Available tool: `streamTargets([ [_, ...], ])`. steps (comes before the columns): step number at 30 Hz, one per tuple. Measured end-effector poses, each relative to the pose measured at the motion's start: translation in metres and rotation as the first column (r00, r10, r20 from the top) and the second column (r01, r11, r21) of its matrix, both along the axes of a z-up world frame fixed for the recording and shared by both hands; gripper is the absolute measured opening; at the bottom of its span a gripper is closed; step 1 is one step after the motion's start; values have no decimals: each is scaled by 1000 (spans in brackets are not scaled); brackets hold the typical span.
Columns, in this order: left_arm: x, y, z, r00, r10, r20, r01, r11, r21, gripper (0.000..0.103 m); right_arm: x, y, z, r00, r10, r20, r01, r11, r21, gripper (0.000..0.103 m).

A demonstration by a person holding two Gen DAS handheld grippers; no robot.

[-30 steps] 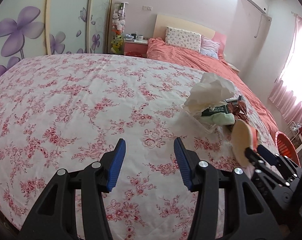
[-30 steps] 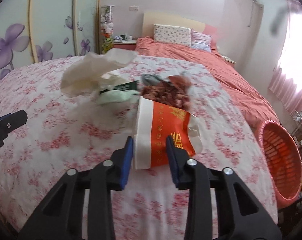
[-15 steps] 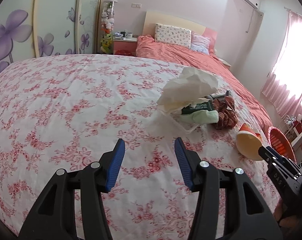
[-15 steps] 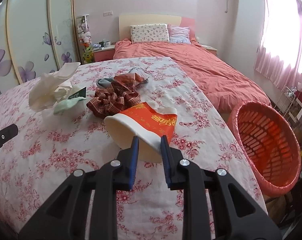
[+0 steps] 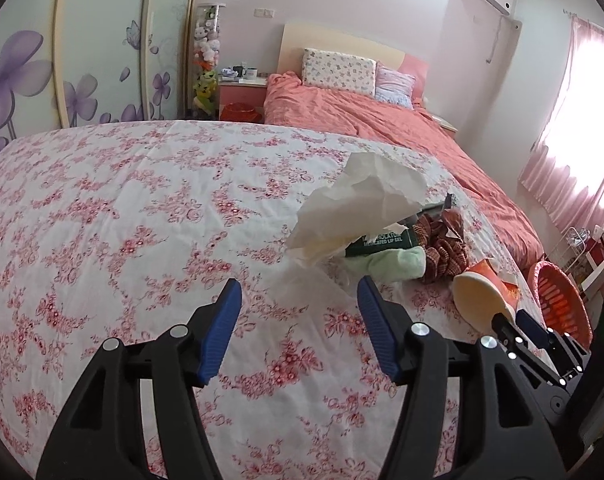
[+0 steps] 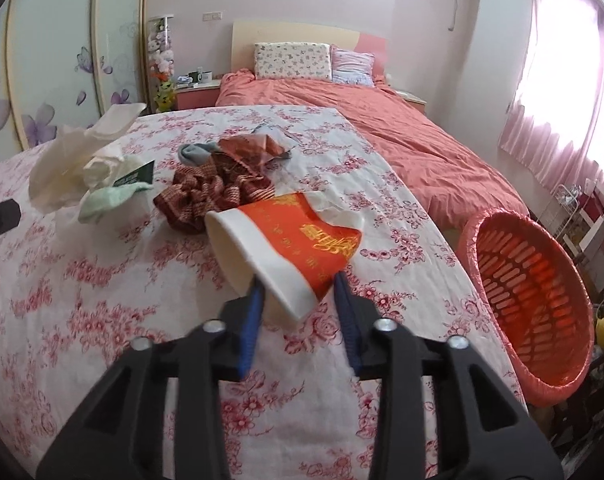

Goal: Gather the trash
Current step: 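Grasp the orange paper cup with the right tool while the left tool grasps the tissues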

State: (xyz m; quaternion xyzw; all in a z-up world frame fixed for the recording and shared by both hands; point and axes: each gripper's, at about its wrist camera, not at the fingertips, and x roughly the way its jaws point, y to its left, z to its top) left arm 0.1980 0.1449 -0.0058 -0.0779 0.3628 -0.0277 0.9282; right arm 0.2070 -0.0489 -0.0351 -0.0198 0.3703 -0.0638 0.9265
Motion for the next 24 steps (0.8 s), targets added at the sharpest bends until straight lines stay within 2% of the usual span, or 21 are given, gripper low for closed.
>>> streamTargets([
  [4, 6, -5, -1, 1000, -5, -3, 5, 1000, 9, 60, -1, -11, 1, 1000, -26, 11, 26, 1000, 2, 5],
  [12, 23, -11, 5, 1000, -26, 7, 25, 999, 27, 65, -10, -31, 8, 999, -42, 33, 41, 998, 52, 4],
  [15, 31, -19, 9, 998, -62, 16, 61, 996, 60, 68, -12, -35, 9, 999, -35, 28, 33, 997, 73, 5],
  [19, 42, -29, 4, 996, -94, 1, 93, 988, 124, 68, -13, -36, 9, 999, -24, 22, 22, 996, 90, 4],
  [22, 50, -30, 2, 992, -125, -12, 125, 985, 115, 68, -14, -37, 10, 1000, -20, 21, 18, 996, 93, 5],
  [23, 52, -30, 2, 991, -136, -12, 137, 985, 109, 67, -14, -37, 9, 1000, -21, 20, 19, 995, 94, 5],
  [24, 54, -30, 2, 989, -147, -9, 147, 983, 106, 59, -14, -38, 9, 1000, -21, 18, 20, 995, 97, 5],
])
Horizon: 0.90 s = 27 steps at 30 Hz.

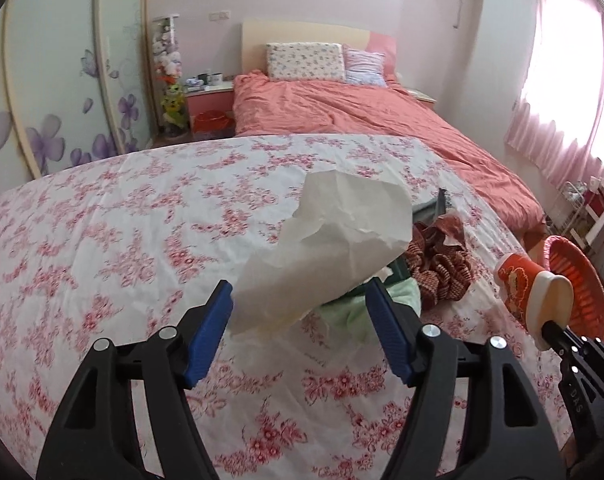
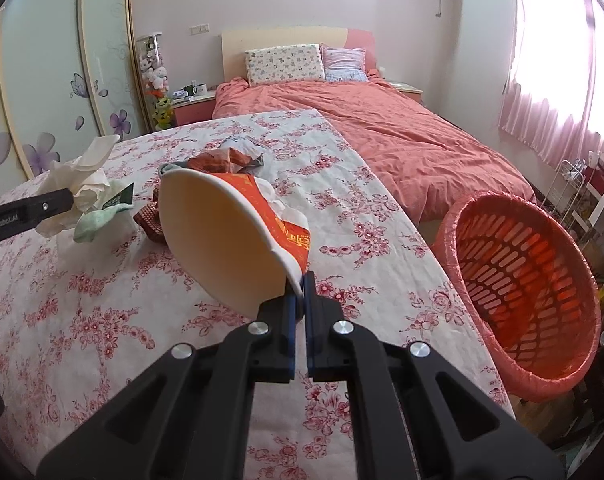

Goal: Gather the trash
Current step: 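Grasp the orange paper cup with the right tool while the left tool grasps the tissues, then carry the cup and tissues over the orange basket and open both tools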

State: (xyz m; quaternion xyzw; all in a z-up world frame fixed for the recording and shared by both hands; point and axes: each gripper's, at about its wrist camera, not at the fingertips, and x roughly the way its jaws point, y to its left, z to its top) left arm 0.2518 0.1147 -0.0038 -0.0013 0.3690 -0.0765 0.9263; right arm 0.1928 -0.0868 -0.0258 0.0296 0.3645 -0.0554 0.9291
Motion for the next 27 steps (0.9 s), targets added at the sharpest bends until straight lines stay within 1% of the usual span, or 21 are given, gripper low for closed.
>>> streamTargets([
  [1, 1, 0, 0, 1000, -12, -4, 12, 1000, -5, 54, 0, -1, 0, 1000, -2, -3, 2, 1000, 6, 5],
  [3, 3, 0, -1, 999, -29, -17, 29, 999, -21, 32, -1, -3, 0, 1000, -3, -6, 4, 1000, 11, 5],
  [4, 3, 1, -1, 999, -38, -22, 38, 999, -32, 29, -1, -3, 0, 1000, -4, -7, 5, 1000, 13, 5],
  [5, 3, 1, -1, 999, -42, -20, 41, 999, -35, 29, -1, -4, 0, 1000, -5, -8, 5, 1000, 14, 5],
  [6, 1, 0, -1, 999, -43, -9, 43, 999, -31, 25, -1, -4, 0, 1000, -5, -8, 5, 1000, 14, 5],
  [8, -1, -1, 1, 999, -46, 3, 46, 998, -31, 22, -1, -4, 1, 1000, -6, -9, 6, 1000, 15, 5],
  [9, -2, -1, 3, 999, -45, 10, 46, 998, -37, 18, -2, -4, 1, 1000, -7, -8, 7, 1000, 16, 5],
  [17, -8, -1, 19, 999, -18, 42, 20, 998, -55, 15, -7, -10, 13, 1000, -11, 14, 10, 999, 34, 5],
  [20, -13, -2, 26, 998, -19, 59, 22, 998, -57, 15, -10, -13, 19, 1000, -13, 24, 12, 999, 50, 5],
  [27, -23, -11, 40, 996, -23, 87, 29, 997, -70, 14, -23, -20, 32, 998, -19, 56, 16, 998, 55, 5],
])
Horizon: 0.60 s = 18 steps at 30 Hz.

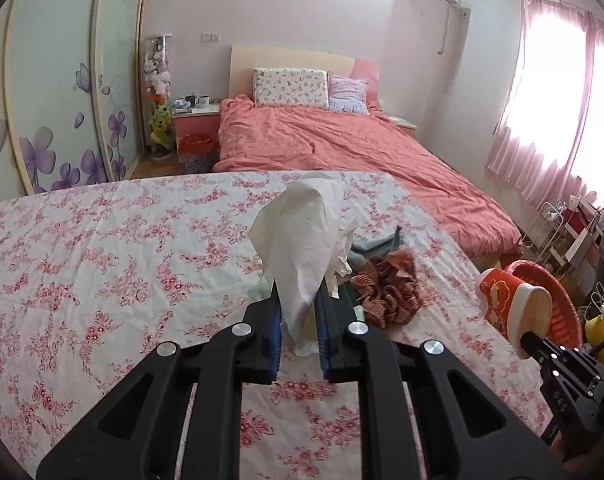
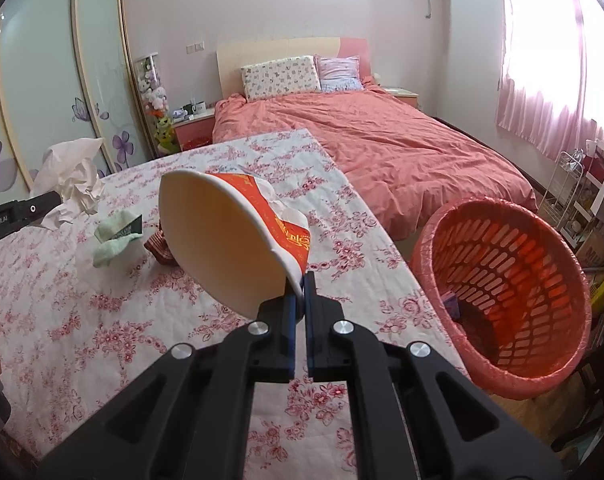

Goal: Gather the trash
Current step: 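Carry the cup and tissues over the orange basket and open both tools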

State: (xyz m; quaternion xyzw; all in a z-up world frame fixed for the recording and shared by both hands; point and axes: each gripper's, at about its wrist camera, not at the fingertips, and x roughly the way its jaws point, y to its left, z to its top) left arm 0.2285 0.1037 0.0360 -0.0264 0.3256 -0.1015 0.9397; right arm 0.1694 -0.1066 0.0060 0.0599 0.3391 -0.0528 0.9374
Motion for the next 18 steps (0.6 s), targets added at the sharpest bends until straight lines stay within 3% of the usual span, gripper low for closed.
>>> streamTargets([
  [8, -19, -32, 14, 997, -65, 36, 66, 998, -17, 14, -15, -20, 15, 999, -33, 38, 33, 999, 13, 5],
  [18, -31, -85, 9, 981, -192, 36, 195, 978, -73, 14, -40, -70, 36, 987, -132, 96, 128, 991, 40, 5],
])
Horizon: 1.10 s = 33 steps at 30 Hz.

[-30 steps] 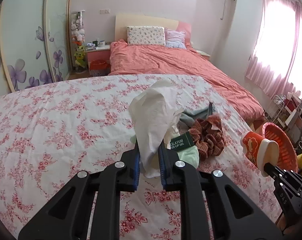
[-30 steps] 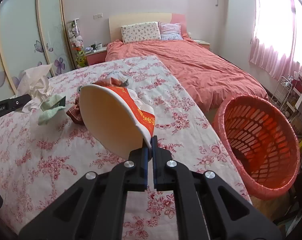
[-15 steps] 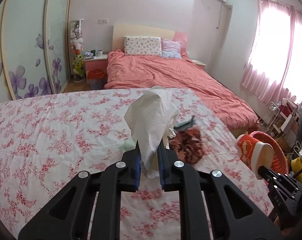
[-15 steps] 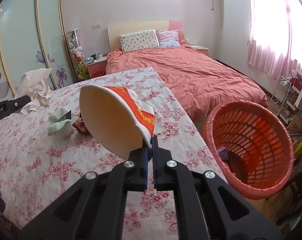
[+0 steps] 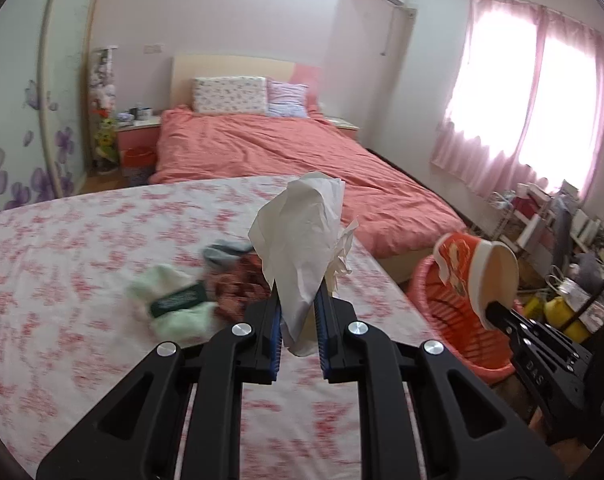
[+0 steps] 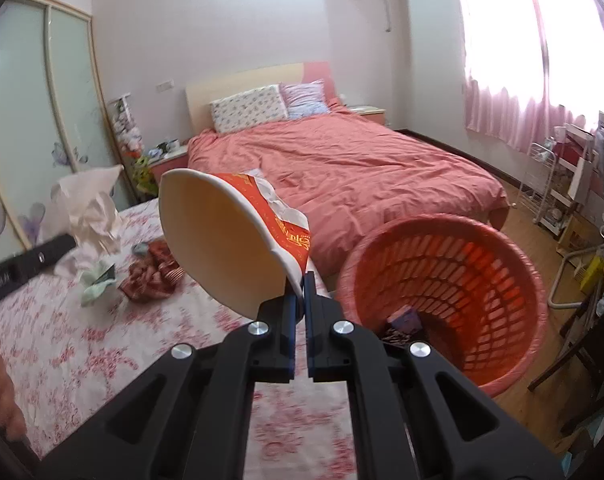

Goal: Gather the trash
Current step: 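Carry the cup and tissues over the orange basket and open both tools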

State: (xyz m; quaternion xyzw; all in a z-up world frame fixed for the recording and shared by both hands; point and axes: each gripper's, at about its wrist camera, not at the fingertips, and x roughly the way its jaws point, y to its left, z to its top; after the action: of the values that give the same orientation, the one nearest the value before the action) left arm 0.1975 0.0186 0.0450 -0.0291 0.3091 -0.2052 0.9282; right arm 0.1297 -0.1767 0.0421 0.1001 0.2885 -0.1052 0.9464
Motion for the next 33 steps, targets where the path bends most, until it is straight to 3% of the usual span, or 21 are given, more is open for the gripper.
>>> streamTargets([
  [13, -16, -85, -11, 988, -153, -2, 153, 987, -50, 14, -34, -77, 4, 989, -142, 49, 140, 989, 44, 5],
  [33, -23, -190, -40, 938, -342, -56, 338, 939, -68, 14, -44, -167, -32, 958, -285, 19, 280, 951, 131, 5],
])
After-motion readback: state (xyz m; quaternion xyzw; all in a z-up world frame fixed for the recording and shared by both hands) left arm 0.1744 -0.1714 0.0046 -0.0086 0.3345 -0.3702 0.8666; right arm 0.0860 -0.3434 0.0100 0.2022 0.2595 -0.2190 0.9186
